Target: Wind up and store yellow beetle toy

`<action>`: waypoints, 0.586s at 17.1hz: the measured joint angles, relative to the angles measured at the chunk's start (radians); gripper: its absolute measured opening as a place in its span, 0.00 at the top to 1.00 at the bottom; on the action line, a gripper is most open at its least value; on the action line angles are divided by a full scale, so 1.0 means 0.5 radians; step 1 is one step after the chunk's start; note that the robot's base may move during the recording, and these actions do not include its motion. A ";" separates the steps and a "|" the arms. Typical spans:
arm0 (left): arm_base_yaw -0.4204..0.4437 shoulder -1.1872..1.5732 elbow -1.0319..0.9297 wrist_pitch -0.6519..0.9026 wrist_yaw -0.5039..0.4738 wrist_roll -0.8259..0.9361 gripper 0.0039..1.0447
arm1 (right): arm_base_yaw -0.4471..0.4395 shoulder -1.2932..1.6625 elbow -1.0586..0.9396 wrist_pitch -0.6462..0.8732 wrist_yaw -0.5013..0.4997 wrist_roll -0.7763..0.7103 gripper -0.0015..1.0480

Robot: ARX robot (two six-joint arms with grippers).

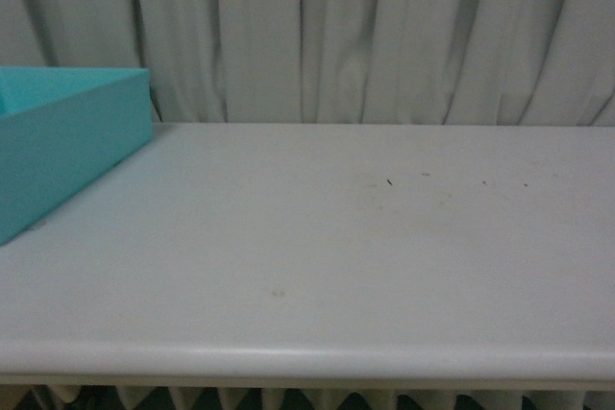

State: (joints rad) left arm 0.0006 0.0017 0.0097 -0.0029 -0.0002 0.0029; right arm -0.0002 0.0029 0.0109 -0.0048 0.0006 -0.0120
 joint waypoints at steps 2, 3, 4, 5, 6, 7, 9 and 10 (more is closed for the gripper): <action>0.000 0.000 0.000 -0.002 -0.002 0.000 0.06 | 0.000 0.000 0.000 0.002 -0.002 0.001 0.06; 0.000 0.000 0.000 -0.002 -0.002 0.001 0.06 | 0.000 0.000 0.000 0.003 -0.002 0.002 0.06; 0.000 0.000 0.000 0.002 -0.002 0.000 0.06 | 0.000 0.000 0.000 0.000 -0.002 0.002 0.06; 0.000 0.000 0.000 -0.004 0.001 0.001 0.06 | 0.000 0.000 0.000 0.003 -0.001 0.003 0.06; 0.000 0.000 0.000 -0.002 0.000 0.001 0.06 | 0.000 0.000 0.000 0.002 -0.001 0.003 0.06; 0.000 0.001 0.000 -0.002 -0.001 0.001 0.06 | 0.000 -0.001 0.000 0.002 0.001 0.003 0.06; 0.000 0.000 0.000 0.000 -0.002 0.000 0.06 | 0.000 0.002 0.000 0.001 -0.001 0.003 0.06; 0.000 0.002 0.000 -0.012 -0.002 0.000 0.06 | 0.000 0.001 0.000 -0.004 0.000 0.003 0.06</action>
State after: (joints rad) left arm 0.0006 0.0025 0.0097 -0.0090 -0.0013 0.0029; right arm -0.0002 0.0032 0.0109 -0.0067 0.0006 -0.0105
